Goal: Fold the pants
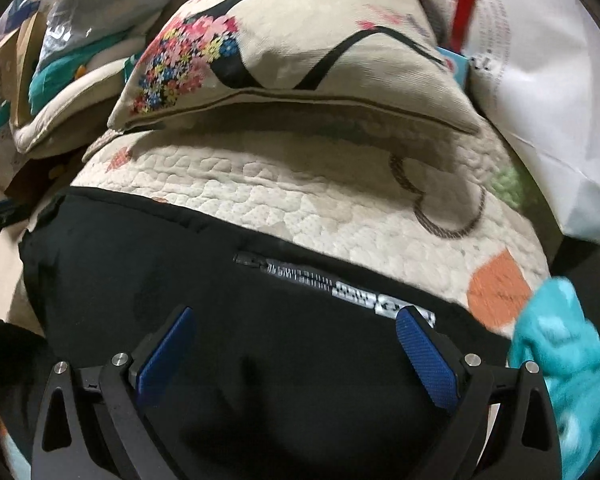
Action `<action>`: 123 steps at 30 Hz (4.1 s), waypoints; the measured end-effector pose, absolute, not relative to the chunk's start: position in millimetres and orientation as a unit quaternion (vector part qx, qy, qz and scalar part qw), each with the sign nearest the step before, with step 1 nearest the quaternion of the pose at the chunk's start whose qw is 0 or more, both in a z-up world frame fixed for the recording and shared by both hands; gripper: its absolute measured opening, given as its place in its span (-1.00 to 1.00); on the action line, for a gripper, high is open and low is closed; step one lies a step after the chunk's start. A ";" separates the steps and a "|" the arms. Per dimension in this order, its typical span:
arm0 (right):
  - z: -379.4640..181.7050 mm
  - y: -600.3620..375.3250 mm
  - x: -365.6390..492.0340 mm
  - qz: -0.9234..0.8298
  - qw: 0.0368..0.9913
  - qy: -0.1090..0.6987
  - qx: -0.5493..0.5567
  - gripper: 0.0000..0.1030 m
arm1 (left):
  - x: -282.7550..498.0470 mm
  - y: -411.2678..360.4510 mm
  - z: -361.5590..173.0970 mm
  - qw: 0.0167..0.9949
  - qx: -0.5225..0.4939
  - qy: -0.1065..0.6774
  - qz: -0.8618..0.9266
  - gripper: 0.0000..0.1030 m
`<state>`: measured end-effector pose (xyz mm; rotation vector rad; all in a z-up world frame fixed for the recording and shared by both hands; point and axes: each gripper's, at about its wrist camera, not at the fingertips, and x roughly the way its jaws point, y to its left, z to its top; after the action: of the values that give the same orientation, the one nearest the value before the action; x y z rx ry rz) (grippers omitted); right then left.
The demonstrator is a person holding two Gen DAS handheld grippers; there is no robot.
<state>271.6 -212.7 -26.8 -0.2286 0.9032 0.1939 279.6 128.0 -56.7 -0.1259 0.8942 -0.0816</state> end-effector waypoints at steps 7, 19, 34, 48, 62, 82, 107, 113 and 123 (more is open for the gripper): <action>-36.0 -214.3 308.6 0.115 0.881 0.446 -0.109 0.76 | 319.7 124.5 -71.5 0.898 -0.051 0.433 -0.067 0.77; -62.4 -226.9 346.4 0.158 0.859 0.479 -0.082 0.65 | 341.2 108.7 -101.3 0.875 0.019 0.464 -0.136 0.77; -42.9 -209.9 320.8 0.209 0.843 0.492 -0.054 -0.95 | 309.9 101.7 -63.3 0.881 0.014 0.441 -0.170 -0.77; 11.2 -207.5 240.8 0.186 0.865 0.463 -0.057 -0.95 | 211.2 106.4 -10.5 0.908 0.019 0.381 -0.173 -0.77; -3.9 -186.8 97.4 0.201 0.833 0.498 -0.132 -0.96 | 66.3 104.4 -25.1 0.911 0.063 0.372 -0.166 -0.76; -48.1 -164.3 4.6 0.219 0.776 0.559 -0.195 -0.90 | -16.0 194.1 -64.5 0.883 -0.003 0.468 -0.031 -0.27; 0.8 -245.8 46.7 0.074 0.877 0.475 0.015 -0.47 | 124.2 140.9 -71.9 0.869 0.032 0.493 -0.021 -0.83; -3.0 -270.0 56.7 0.027 0.874 0.484 0.041 -0.46 | 122.8 164.4 -73.8 0.865 0.011 0.501 0.034 -0.83; -59.0 -284.8 71.6 -0.001 0.815 0.569 0.113 -0.34 | 62.6 134.8 -83.3 0.863 -0.065 0.500 -0.028 -0.20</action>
<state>71.6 -284.8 -59.0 0.2409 1.2130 -0.0013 62.6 134.8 -83.3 -0.1365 1.0488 -0.0577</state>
